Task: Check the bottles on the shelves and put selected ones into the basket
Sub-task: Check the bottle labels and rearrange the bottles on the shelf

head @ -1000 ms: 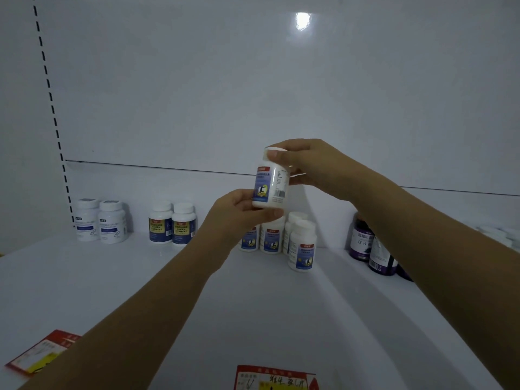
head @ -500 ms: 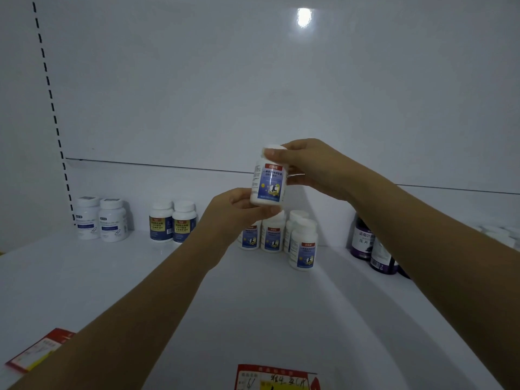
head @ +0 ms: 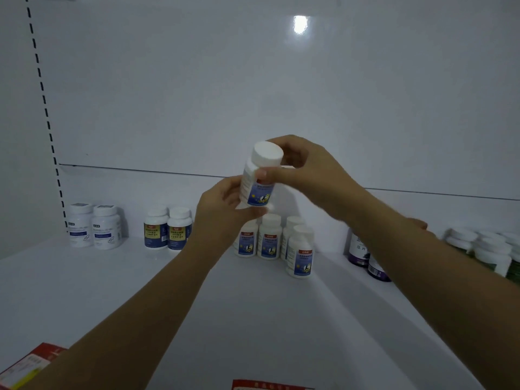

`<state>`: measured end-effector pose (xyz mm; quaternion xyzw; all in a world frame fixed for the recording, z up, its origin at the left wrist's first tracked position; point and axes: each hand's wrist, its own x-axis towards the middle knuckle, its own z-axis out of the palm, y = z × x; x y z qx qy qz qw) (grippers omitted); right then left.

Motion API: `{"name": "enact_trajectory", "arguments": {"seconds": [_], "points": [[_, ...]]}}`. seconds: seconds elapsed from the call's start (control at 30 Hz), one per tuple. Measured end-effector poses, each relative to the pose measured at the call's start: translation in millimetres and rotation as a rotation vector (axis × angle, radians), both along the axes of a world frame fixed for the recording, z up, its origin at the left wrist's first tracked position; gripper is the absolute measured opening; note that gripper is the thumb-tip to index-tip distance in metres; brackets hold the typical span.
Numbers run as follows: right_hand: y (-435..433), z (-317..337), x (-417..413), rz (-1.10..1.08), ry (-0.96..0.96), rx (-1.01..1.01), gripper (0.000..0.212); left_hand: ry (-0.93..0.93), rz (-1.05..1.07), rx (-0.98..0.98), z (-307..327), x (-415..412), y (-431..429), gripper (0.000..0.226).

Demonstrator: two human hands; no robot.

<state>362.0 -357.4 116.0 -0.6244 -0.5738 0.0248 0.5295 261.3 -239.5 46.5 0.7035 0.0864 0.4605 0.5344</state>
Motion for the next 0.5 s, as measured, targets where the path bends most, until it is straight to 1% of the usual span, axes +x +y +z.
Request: {"name": "enact_trajectory", "arguments": {"seconds": [0.07,0.1,0.17,0.2,0.23,0.3,0.4,0.47,0.5], "points": [[-4.2,-12.3,-7.7,-0.031,-0.122,0.132,0.042,-0.099,0.104,0.093,0.4,6.0,0.4,0.050],[-5.4,-19.1,-10.4,-0.058,-0.221,0.199,0.044,-0.135,0.172,0.168,-0.4,8.6,-0.2,0.050],[-6.1,-32.4,-11.5,-0.109,-0.408,0.312,0.049,-0.212,0.314,0.379,-2.5,12.8,-1.5,0.050],[-6.6,-36.5,-10.8,-0.128,-0.447,0.348,0.051,-0.245,0.369,0.486,-4.1,14.9,-1.3,0.050],[-7.5,-38.5,-10.2,-0.141,-0.455,0.370,0.052,-0.263,0.411,0.556,-5.5,16.4,-1.4,0.052],[-9.4,-38.8,-11.1,-0.162,-0.460,0.391,0.053,-0.275,0.458,0.612,-6.2,17.2,-1.3,0.056],[-11.3,-32.9,-12.1,-0.182,-0.478,0.375,0.055,-0.238,0.426,0.649,-4.3,16.6,1.5,0.058],[-12.6,-22.7,-12.9,-0.175,-0.363,0.319,0.053,-0.139,0.313,0.579,1.6,12.9,-0.7,0.055],[-13.3,-15.7,-13.6,-0.166,-0.275,0.283,0.051,-0.078,0.219,0.488,6.2,9.3,-5.2,0.052]]}}
